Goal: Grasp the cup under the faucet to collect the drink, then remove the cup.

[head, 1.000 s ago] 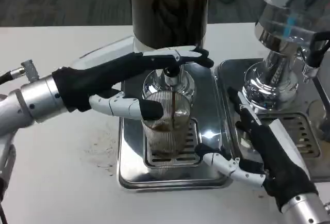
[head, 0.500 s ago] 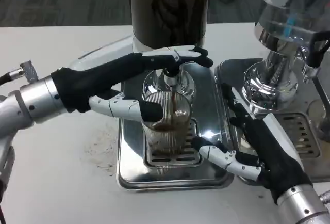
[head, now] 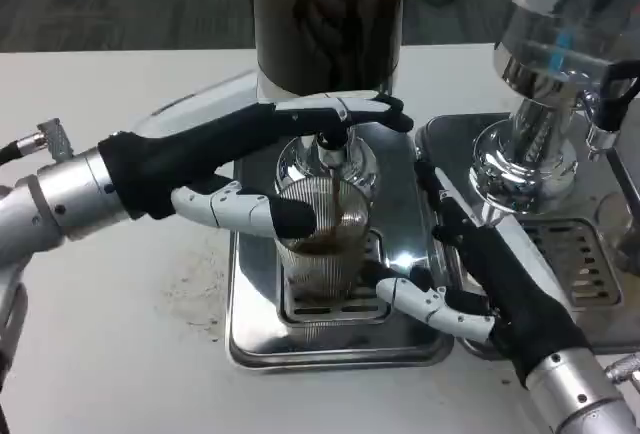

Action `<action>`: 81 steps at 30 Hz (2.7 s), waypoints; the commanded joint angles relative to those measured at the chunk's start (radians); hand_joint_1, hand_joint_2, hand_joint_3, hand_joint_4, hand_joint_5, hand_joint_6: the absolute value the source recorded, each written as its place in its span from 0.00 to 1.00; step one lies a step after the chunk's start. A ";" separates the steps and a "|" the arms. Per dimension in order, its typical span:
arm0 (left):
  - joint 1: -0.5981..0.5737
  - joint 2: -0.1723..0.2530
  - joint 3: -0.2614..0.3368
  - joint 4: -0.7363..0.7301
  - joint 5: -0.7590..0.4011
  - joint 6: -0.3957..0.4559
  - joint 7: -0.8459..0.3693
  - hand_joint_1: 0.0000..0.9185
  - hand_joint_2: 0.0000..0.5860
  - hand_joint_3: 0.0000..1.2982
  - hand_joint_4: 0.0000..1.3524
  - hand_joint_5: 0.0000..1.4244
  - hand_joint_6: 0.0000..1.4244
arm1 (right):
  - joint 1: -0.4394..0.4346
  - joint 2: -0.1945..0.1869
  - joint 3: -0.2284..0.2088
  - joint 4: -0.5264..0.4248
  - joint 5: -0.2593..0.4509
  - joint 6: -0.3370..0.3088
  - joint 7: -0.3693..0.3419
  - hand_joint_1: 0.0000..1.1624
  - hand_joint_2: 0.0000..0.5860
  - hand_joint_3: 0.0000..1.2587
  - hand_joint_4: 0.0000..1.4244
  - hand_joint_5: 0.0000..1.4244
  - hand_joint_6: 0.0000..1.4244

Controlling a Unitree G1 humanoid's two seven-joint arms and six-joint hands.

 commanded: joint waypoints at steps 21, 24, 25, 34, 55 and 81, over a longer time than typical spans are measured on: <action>0.053 0.024 -0.020 -0.027 0.025 0.016 -0.013 0.00 0.11 0.15 0.07 0.06 0.10 | -0.092 0.015 0.035 0.084 0.044 -0.001 0.031 0.55 0.38 0.00 0.00 0.00 0.07; 0.057 0.026 -0.020 -0.034 0.024 0.018 -0.012 0.00 0.11 0.15 0.07 0.06 0.10 | -0.101 0.018 0.034 0.093 0.049 -0.003 0.035 0.55 0.38 0.00 0.00 0.00 0.07; 0.058 0.027 -0.019 -0.036 0.024 0.019 -0.012 0.00 0.11 0.15 0.07 0.06 0.10 | -0.104 0.020 0.035 0.096 0.051 -0.005 0.036 0.55 0.38 0.00 0.00 0.00 0.07; 0.061 0.031 -0.018 -0.041 0.021 0.025 -0.012 0.00 0.11 0.15 0.07 0.06 0.10 | -0.122 0.029 0.048 0.110 0.060 -0.011 0.047 0.55 0.39 0.00 0.00 0.00 0.08; 0.067 0.034 -0.013 -0.044 0.010 0.042 -0.006 0.00 0.11 0.15 0.07 0.06 0.10 | -0.141 0.040 0.068 0.126 0.076 -0.010 0.064 0.54 0.39 0.00 0.00 0.00 0.09; 0.025 -0.005 0.027 0.062 -0.115 0.130 -0.066 0.00 0.13 0.14 0.07 0.07 0.12 | -0.151 0.046 0.069 0.149 0.077 -0.021 0.061 0.55 0.39 0.01 0.00 0.00 0.10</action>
